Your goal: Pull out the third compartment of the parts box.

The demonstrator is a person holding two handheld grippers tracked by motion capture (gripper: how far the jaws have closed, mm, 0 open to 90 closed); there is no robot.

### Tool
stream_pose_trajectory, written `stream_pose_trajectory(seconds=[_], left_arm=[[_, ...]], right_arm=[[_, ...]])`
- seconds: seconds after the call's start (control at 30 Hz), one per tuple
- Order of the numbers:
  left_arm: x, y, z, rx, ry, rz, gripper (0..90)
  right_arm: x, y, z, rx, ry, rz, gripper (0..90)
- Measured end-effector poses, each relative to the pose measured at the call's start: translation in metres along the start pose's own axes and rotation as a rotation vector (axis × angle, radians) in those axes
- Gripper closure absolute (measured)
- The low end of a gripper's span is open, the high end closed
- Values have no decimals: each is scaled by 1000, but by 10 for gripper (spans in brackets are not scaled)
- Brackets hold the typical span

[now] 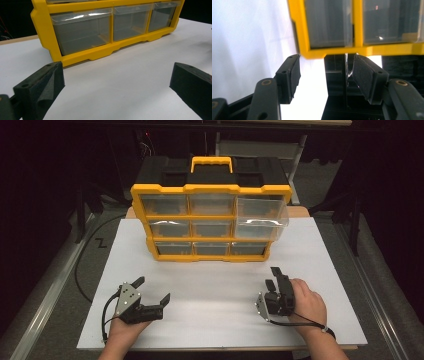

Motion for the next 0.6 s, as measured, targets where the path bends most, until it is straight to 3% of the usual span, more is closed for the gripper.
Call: stream_pose_trajectory(seconds=[0.2,0.6], left_arm=[[0,-1,-1,2,2,-1,5],[0,1,-1,-4,-1,-2,5]], right_arm=[[15,9,-2,-26,10,15,322],[9,13,-4,-36,-3,-24,169]])
Point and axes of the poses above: each handheld gripper's, and its own axes: z roughly forward along the jaws, x roughly out of its underside, y roughly to its left, the point moved 10 cm from there along z, roughly forward along the jaws, and after that the axes turned 9 degrees about -z, right-handed, at the moved point
